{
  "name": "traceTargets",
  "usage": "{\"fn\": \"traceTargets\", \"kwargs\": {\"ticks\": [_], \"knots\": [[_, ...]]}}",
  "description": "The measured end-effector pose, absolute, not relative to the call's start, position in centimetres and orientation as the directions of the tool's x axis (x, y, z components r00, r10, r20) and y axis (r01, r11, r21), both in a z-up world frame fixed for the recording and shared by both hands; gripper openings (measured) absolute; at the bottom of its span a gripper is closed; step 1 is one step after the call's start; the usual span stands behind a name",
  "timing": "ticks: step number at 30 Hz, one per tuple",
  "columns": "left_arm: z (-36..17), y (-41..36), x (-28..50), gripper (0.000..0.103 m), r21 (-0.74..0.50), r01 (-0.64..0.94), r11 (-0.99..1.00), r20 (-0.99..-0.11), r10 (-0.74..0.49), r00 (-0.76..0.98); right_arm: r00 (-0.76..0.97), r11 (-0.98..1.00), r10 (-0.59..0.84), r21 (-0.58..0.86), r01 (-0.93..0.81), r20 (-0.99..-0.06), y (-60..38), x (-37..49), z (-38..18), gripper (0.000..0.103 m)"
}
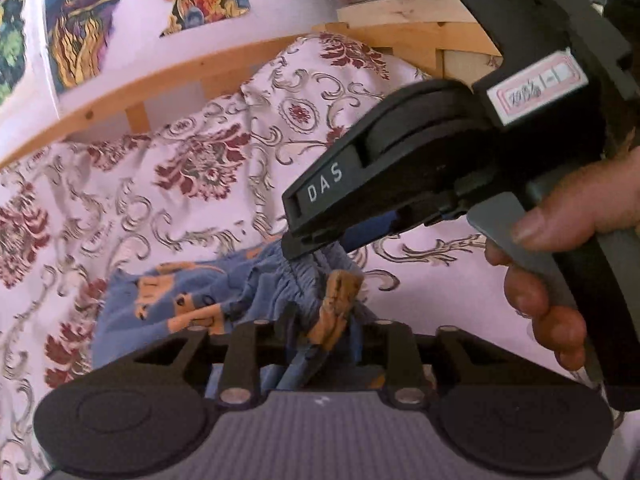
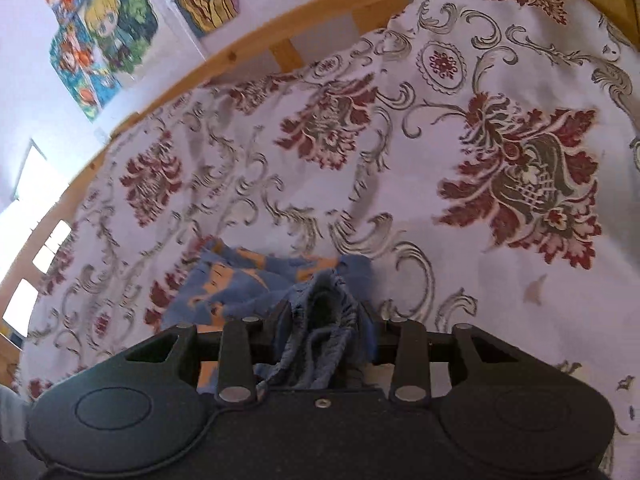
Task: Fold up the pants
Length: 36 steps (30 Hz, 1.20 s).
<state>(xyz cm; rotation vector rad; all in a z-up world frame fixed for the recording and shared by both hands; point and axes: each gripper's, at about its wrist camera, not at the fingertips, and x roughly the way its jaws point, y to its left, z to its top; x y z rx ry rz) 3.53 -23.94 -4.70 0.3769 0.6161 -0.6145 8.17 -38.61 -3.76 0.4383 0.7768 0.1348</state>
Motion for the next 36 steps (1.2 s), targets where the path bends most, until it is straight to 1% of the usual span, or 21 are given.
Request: {"fn": "traceTargets", "kwargs": {"ticks": [1,2,3,4,5,6,8,9,11,13,15,17,20,22,23,25,27,32,36], "knots": [[-4.6,-23.7,3.4,0.059,0.122,0.646,0.753,-0.634,-0.442,0.634,0.708,0.908,0.26,0.415,0.052,-0.657,-38.6,8.0,-3.8,0.047],[-4.4,-23.3,3.4,0.065,0.096,0.653,0.751,-0.63,-0.462,0.624,0.706,0.913,0.245,0.402,0.062,-0.665,-38.7,7.8,-3.7,0.056],[-4.2,-22.8,3.4,0.075,0.069,0.662,0.746,-0.622,-0.487,0.613,0.706,0.918,0.23,0.391,0.072,-0.67,-38.7,7.6,-3.7,0.061],[-3.7,-21.9,3.3,0.085,0.035,0.678,0.734,-0.611,-0.521,0.596,0.709,0.922,0.212,0.378,0.084,-0.673,-38.8,7.3,-3.6,0.07],[-3.2,-21.3,3.2,0.089,0.015,0.69,0.724,-0.602,-0.544,0.584,0.716,0.925,0.193,0.368,0.096,-0.671,-38.9,6.9,-3.5,0.077],[-2.7,-20.1,3.2,0.094,-0.005,0.703,0.711,-0.589,-0.57,0.573,0.722,0.926,0.179,0.363,0.106,-0.668,-39.0,6.6,-3.3,0.081],[-1.8,-18.2,3.8,0.098,-0.032,0.717,0.696,-0.577,-0.599,0.556,0.741,0.93,0.132,0.34,0.137,-0.658,-38.8,5.9,-2.9,0.099],[-1.4,-17.0,4.4,0.102,-0.047,0.719,0.693,-0.581,-0.605,0.545,0.749,0.934,0.108,0.324,0.149,-0.654,-38.6,5.6,-2.7,0.101],[-0.9,-14.7,6.4,0.103,-0.09,0.685,0.723,-0.603,-0.587,0.54,0.759,0.945,0.053,0.277,0.172,-0.649,-37.7,5.1,-2.4,0.102],[-0.9,-12.6,9.3,0.103,-0.131,0.61,0.782,-0.636,-0.538,0.553,0.771,0.955,0.006,0.232,0.185,-0.637,-36.3,4.6,-2.4,0.102],[-1.2,-10.8,12.2,0.103,-0.187,0.509,0.84,-0.647,-0.496,0.579,0.77,0.961,-0.044,0.185,0.208,-0.636,-34.7,4.3,-2.7,0.102],[-2.2,-9.4,15.0,0.103,-0.233,0.405,0.884,-0.647,-0.452,0.614,0.761,0.965,-0.092,0.13,0.227,-0.643,-33.1,4.2,-3.2,0.102],[-4.9,-8.3,18.0,0.103,-0.241,0.309,0.92,-0.685,-0.387,0.618,0.724,0.964,-0.163,0.048,0.261,-0.67,-31.3,4.1,-4.3,0.102],[-7.0,-7.8,18.6,0.103,-0.214,0.284,0.935,-0.73,-0.346,0.59,0.67,0.955,-0.224,-0.023,0.295,-0.707,-30.5,3.7,-5.4,0.102],[-7.9,-7.5,18.5,0.102,-0.199,0.291,0.936,-0.744,-0.338,0.577,0.658,0.955,-0.226,-0.029,0.297,-0.719,-30.4,3.4,-5.8,0.102],[-8.5,-7.1,18.0,0.103,-0.151,0.339,0.929,-0.732,-0.335,0.593,0.646,0.953,-0.217,-0.015,0.303,-0.732,-30.6,3.1,-6.0,0.102],[-8.4,-6.8,17.4,0.103,-0.118,0.354,0.928,-0.735,-0.321,0.597,0.64,0.953,-0.217,-0.018,0.302,-0.737,-30.7,2.8,-6.0,0.102],[-8.0,-5.1,17.1,0.103,-0.142,0.319,0.937,-0.769,-0.308,0.561,0.633,0.96,-0.221,-0.053,0.274,-0.742,-30.3,1.8,-6.0,0.102],[-6.4,-4.4,16.7,0.103,-0.134,0.271,0.953,-0.791,-0.268,0.55,0.659,0.961,-0.232,-0.065,0.267,-0.716,-29.8,0.6,-4.4,0.102]]}}
